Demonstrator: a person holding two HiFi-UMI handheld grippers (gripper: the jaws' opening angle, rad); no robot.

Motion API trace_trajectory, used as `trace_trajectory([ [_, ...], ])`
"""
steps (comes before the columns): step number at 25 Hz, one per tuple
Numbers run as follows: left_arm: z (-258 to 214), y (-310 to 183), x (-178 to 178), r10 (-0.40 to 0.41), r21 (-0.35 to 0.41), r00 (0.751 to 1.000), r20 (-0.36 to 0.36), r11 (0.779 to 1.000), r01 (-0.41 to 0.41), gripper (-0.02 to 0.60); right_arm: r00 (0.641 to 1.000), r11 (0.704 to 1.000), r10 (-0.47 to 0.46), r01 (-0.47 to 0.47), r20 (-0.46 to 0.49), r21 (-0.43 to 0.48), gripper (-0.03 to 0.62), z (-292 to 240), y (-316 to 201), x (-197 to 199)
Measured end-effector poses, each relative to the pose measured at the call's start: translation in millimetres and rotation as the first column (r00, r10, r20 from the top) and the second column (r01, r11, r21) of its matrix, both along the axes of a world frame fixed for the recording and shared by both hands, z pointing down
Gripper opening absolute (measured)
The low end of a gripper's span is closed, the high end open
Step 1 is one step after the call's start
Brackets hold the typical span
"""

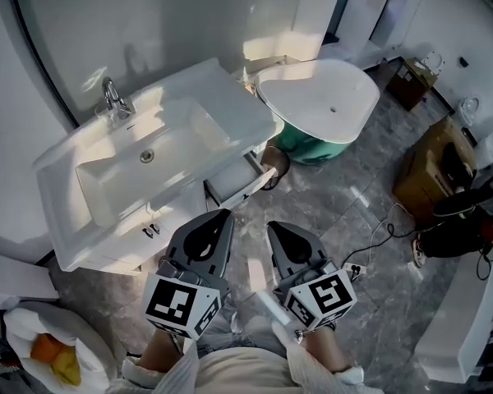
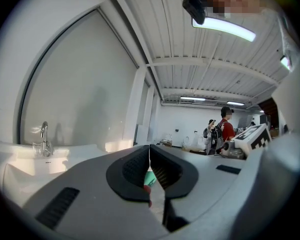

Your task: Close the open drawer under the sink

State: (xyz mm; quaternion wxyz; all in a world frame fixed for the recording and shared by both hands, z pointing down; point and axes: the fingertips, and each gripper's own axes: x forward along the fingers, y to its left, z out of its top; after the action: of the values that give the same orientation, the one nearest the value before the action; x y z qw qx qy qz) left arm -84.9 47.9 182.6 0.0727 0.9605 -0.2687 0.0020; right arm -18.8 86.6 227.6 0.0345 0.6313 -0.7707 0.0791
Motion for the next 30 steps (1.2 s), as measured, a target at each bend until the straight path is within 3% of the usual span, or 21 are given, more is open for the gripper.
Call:
trace_trajectory([
  [5,5,-31,5,0.012,-0.009,1.0,0.021,1.0,-0.012,0.017,0.999,0.999,0.031,-0.03,0.02,-0.034,0.009,9,-23,8],
  [13,16,-65,25,-0.017,-0.037,0.999,0.041,0.999,0.019,0.017,0.999,0.998,-0.008,0.01,0.034,-0.066,0.009,23,-60,26],
  [23,7,-108,81,-0.137,-0.007,0.99,0.026,0.991,0.137,0.017,0.988,0.987,-0.152,0.153,0.018,-0.041,0.009,16,-116,76],
  [30,2,-124,123,-0.257,-0.006,0.966,0.017,0.966,0.257,0.017,0.961,0.961,-0.275,0.275,-0.001,-0.027,0.009,3,-143,121],
])
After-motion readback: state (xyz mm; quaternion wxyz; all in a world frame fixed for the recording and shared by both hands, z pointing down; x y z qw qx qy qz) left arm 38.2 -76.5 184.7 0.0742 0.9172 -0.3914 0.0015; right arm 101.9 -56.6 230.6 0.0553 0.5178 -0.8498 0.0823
